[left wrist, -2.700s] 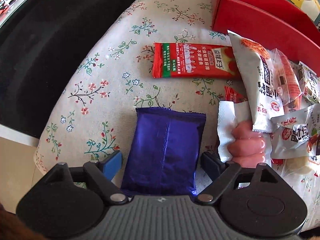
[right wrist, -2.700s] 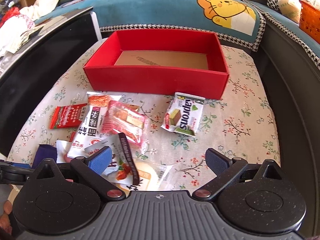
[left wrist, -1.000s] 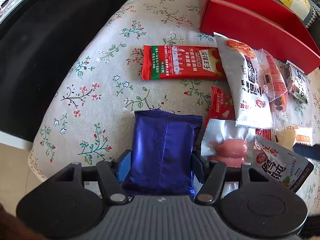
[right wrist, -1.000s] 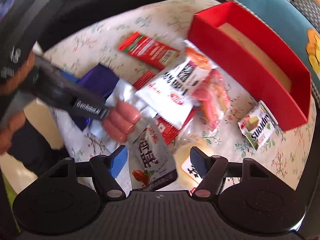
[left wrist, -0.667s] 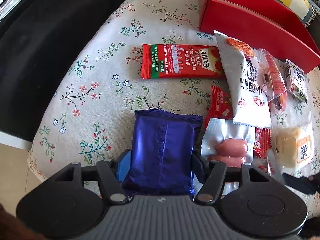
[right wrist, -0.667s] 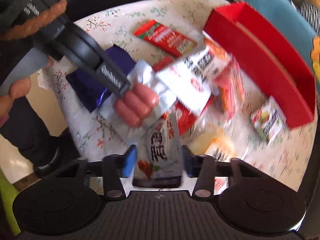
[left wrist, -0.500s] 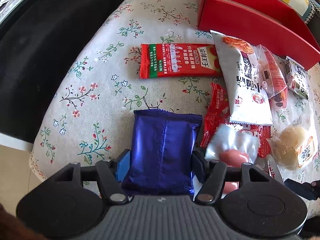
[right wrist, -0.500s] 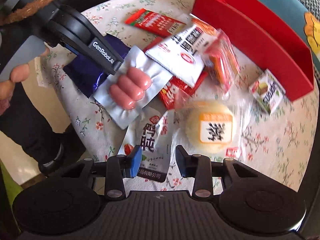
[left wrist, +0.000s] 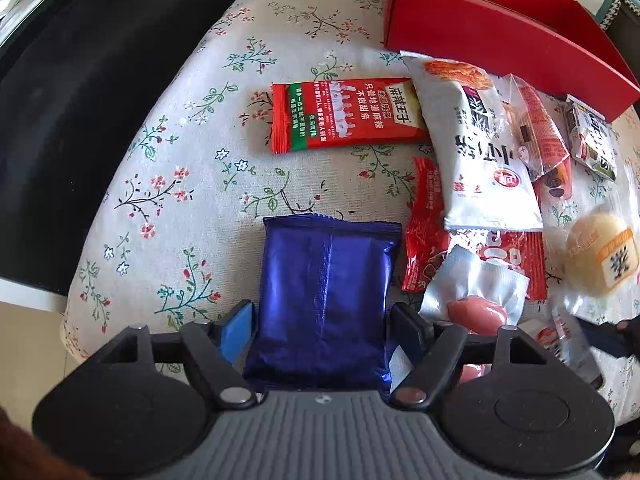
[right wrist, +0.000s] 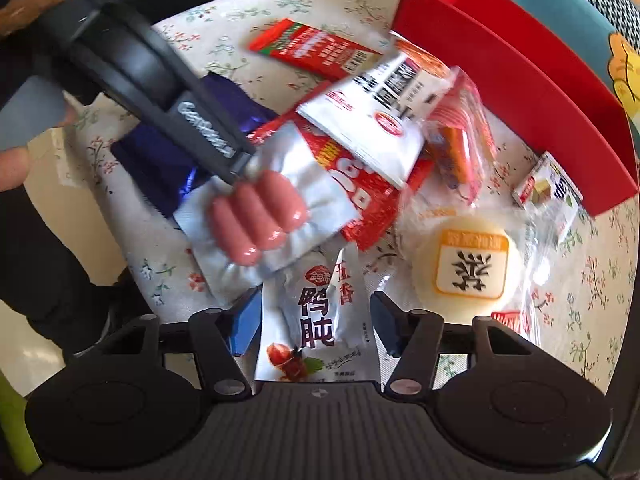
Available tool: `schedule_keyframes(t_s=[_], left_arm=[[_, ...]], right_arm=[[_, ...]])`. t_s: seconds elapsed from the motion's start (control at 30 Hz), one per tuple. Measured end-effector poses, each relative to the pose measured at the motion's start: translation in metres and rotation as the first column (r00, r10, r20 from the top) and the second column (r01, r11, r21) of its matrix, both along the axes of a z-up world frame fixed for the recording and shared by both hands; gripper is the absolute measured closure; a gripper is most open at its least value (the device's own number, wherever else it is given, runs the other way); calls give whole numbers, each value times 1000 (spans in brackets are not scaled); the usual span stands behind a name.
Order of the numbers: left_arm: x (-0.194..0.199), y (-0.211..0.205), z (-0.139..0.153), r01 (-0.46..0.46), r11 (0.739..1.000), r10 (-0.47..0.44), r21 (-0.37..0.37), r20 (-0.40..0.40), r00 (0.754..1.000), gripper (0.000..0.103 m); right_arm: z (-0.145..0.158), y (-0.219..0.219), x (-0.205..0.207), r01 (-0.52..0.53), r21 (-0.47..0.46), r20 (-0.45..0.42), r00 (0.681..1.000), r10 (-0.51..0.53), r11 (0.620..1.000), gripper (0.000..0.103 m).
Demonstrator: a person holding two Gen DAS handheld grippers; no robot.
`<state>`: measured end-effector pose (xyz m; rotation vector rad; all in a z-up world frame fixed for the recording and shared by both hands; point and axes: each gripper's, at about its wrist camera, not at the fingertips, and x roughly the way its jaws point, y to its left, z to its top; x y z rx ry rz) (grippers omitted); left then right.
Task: Organize snacks
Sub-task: 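Grasp the white duck-gizzard pouch with the right gripper while the left gripper lifts the blue pack, then carry both packs into the red box and open both grippers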
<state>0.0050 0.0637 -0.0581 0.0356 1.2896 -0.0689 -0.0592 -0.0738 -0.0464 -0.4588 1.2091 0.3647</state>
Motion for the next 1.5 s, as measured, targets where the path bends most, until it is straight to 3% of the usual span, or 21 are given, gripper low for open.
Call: schedule_keyframes(t_s=[0.1, 0.63, 0.8, 1.1, 1.5], left_arm=[[1, 1, 0, -3, 1000, 3, -1, -1, 1000, 0], [-3, -3, 7, -68, 996, 67, 57, 26, 997, 0], [-11, -5, 25, -73, 995, 69, 62, 58, 996, 0], [5, -33, 61, -6, 1000, 6, 6, 147, 989, 0], [54, -71, 81, 56, 998, -53, -7, 233, 971, 0]], right_arm=[[2, -14, 1, 42, -14, 19, 999, -42, 999, 41], [28, -58, 8, 161, 193, 61, 982, -176, 968, 43], [42, -69, 8, 178, 250, 89, 975, -206, 952, 43], [65, -82, 22, 217, 335, 136, 952, -274, 917, 43], [83, -108, 71, 307, 400, 180, 898, -402, 864, 43]])
